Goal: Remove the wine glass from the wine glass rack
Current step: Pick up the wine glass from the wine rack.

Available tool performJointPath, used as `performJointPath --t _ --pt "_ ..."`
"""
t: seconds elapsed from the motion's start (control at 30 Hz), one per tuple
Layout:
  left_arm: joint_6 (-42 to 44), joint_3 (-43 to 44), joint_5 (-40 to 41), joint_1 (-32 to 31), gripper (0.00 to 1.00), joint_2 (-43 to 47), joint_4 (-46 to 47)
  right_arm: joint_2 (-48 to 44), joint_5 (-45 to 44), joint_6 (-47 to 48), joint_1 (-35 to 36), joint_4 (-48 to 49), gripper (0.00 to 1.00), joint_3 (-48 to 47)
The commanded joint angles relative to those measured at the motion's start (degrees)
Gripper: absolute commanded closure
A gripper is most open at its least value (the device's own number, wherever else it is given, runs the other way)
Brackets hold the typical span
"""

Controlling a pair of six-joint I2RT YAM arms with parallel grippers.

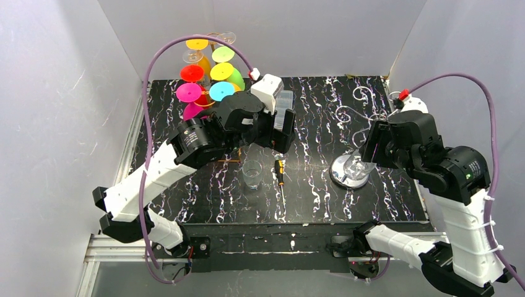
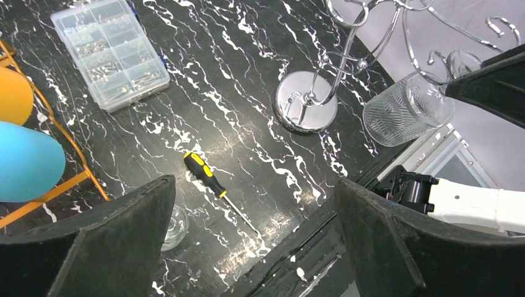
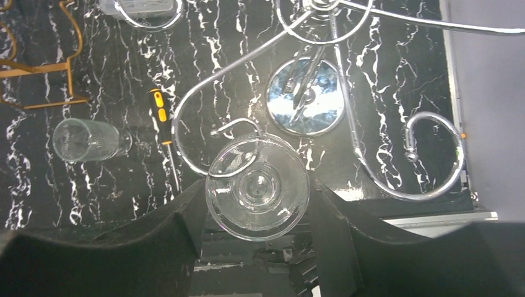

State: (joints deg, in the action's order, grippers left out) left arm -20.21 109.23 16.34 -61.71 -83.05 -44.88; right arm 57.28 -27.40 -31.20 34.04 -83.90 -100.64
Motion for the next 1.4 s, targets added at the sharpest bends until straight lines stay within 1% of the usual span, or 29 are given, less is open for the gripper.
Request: performJointPath --t 0.0,0.27,0.4,0.53,0.67,0.8,0.93,1.07,1.2,1.23,1.37 --pt "-2.65 -2.38 -1.40 0.28 0.01 2.16 0.37 -1.12 3.33 0.68 0.05 2.42 0.72 -1.13" --pt "-6.50 -7.20 -2.71 0.58 0.01 5.17 2.26 -1.42 7.25 0.86 0.06 2.42 0.74 -2.21" --pt "-8.64 -11.05 -3.60 1.05 0.01 7.61 3.73 -0.85 9.87 0.87 0.06 2.72 0.74 -3.26" --pt "-10.37 -14.68 -6.48 2.53 0.01 10.30 4.75 0.58 13.44 0.91 0.06 3.29 0.74 -5.53" --pt "-11.87 -17.96 -9.97 5.41 0.01 13.13 5.92 2.15 17.64 0.47 0.05 5.76 0.75 -6.27" --pt "-13.72 -21.22 -15.55 10.45 0.01 16.37 8.53 3.95 20.60 -0.76 0.06 9.54 0.75 -6.19" --pt "-15.94 -24.51 -23.66 15.61 0.01 18.40 12.40 6.65 23.02 -2.21 0.06 13.14 0.75 -7.41" --pt "-19.01 -26.36 -30.06 19.28 0.01 19.23 16.31 10.10 24.42 -3.89 0.05 16.48 0.75 -9.88" --pt "-23.84 -28.51 -36.70 22.59 0.01 19.58 21.01 13.12 24.41 -6.22 0.06 19.47 0.75 -12.47" --pt "-25.08 -29.19 -37.74 23.26 0.04 19.65 22.17 13.71 24.45 -6.70 0.05 20.30 0.75 -13.00" --pt "-31.06 -32.39 -42.06 25.38 0.11 20.01 27.54 15.23 25.33 -9.13 0.05 23.57 0.75 -13.98"
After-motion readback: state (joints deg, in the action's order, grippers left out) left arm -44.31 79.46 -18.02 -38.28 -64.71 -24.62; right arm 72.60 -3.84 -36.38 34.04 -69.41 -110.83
